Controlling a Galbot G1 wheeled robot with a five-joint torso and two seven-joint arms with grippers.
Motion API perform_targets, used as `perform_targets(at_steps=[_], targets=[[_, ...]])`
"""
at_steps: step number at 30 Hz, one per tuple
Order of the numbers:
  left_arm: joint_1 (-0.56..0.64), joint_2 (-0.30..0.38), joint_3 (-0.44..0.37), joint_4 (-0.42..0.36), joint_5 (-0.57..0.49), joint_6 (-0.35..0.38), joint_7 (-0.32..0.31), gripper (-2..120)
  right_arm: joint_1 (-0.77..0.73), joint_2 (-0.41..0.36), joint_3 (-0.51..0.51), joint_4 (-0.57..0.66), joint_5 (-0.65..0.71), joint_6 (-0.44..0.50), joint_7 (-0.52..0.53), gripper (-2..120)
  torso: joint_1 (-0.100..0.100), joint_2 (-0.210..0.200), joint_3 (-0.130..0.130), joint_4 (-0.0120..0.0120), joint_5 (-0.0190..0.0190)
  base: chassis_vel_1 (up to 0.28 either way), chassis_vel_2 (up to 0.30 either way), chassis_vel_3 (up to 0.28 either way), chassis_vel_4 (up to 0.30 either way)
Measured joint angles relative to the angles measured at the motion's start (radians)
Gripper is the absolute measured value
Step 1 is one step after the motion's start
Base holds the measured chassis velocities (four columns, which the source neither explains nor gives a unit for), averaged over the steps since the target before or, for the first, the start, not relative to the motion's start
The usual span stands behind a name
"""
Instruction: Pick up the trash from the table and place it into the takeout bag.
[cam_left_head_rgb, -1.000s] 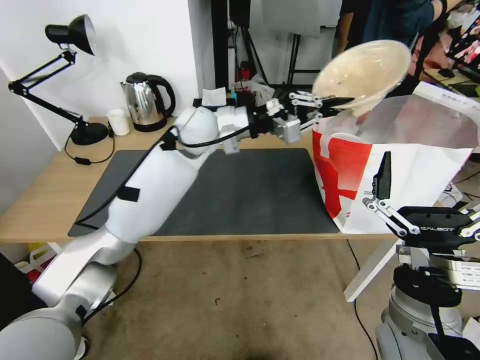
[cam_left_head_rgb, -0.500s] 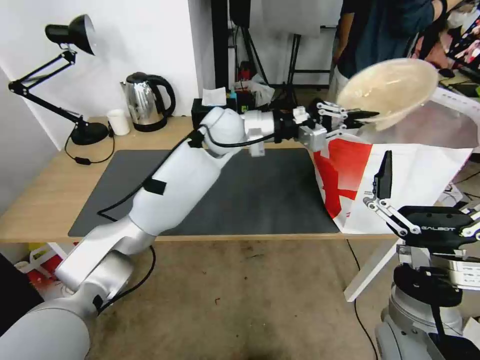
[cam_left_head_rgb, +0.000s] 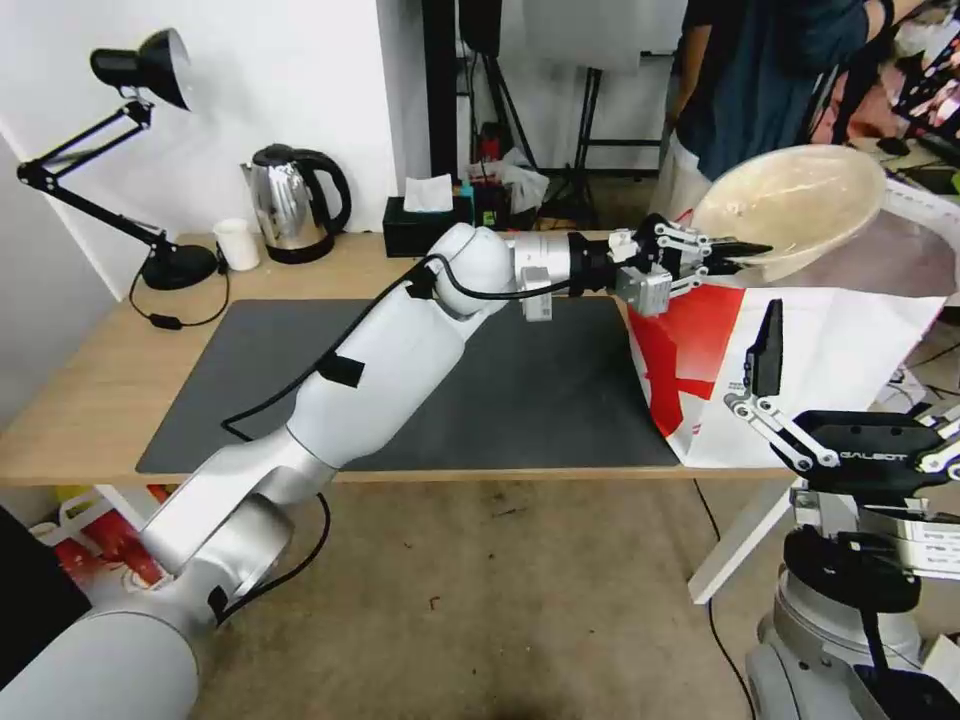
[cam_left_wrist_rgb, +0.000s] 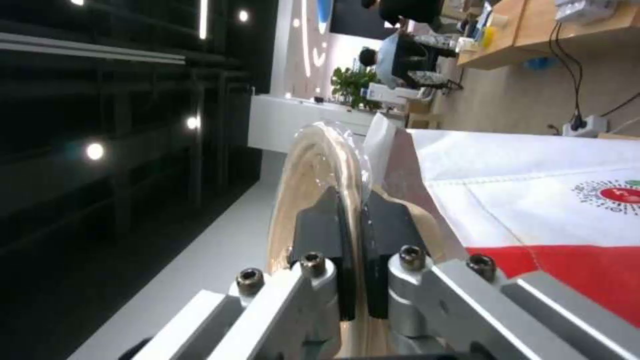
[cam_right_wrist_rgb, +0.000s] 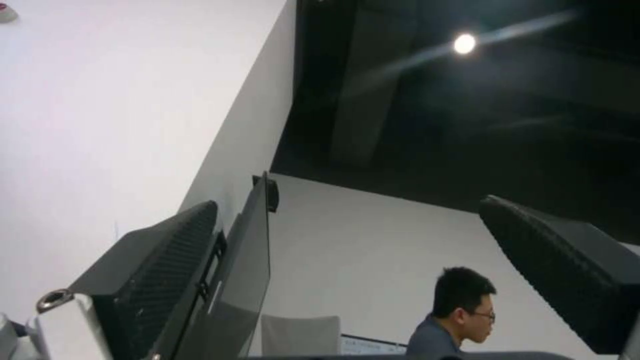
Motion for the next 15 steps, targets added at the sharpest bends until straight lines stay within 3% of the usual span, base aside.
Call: perform_targets(at_steps=[13, 15], targets=[[0.006, 0.008, -0.008, 0.009, 0.009, -0.008, 0.001, 3, 0.005, -0.001, -0.006, 0.000, 0.000, -0.003, -0.003, 100, 0.000, 0.000, 0.000, 0.0000, 0.0000, 0.000, 0.000, 0.000, 0.000], [0.007, 0.009, -0.009, 0.009, 0.010, -0.008, -0.002, 13, 0.006, -0.002, -0.006, 0.001, 0.001, -0.003, -0.003, 100, 0.000, 0.000, 0.000, 0.0000, 0.0000, 0.000, 0.000, 0.000, 0.000]])
